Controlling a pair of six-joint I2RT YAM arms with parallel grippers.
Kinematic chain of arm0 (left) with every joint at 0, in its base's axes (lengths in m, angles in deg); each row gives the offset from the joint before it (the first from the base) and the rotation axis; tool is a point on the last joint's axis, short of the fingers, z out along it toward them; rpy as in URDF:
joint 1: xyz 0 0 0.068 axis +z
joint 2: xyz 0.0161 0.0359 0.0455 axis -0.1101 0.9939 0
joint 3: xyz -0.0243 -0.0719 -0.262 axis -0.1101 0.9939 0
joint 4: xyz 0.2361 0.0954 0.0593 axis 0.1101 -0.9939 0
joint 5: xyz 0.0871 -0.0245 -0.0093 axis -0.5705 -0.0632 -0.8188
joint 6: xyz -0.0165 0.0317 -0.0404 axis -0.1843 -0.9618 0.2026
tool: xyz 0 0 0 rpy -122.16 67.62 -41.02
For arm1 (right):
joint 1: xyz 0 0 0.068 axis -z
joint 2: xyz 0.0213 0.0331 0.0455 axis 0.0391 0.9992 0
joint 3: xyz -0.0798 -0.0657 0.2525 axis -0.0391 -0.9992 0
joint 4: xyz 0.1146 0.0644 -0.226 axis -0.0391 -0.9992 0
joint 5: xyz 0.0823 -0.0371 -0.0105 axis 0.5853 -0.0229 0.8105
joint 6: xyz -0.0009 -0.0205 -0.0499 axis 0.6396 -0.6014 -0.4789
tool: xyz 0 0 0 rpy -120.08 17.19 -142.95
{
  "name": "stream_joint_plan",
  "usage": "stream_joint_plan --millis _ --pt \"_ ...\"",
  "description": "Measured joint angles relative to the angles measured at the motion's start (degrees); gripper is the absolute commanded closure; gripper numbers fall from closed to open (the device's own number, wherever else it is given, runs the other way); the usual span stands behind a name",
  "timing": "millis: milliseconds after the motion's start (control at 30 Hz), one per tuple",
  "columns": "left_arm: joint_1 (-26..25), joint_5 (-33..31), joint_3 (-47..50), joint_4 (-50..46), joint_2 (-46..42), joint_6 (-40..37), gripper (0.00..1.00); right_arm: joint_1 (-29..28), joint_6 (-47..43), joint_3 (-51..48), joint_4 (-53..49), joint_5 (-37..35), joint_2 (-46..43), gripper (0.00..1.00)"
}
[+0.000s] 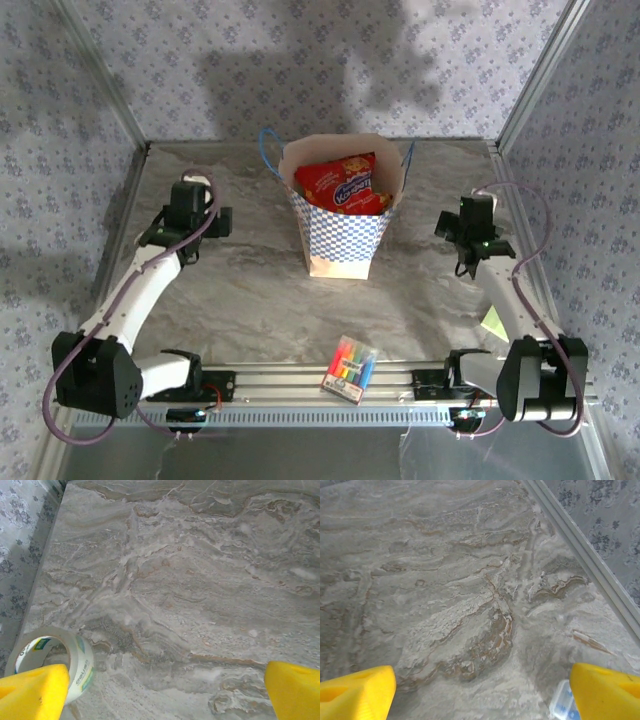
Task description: Place the snacks into the paper bag
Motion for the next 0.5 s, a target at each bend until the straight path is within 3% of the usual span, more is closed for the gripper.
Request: stream_joint_plan --millis 167,500 --pt "2.3 0.1 5.9 10.1 1.0 -0.5 0.0 0.4 -2.8 -8.1 12.9 0.3 2.8 0.0" --pt "4.2 1.2 14.2 30.0 12.0 -3.2 0.0 1.0 -6.7 -14.8 31.4 0.4 7.6 0.0"
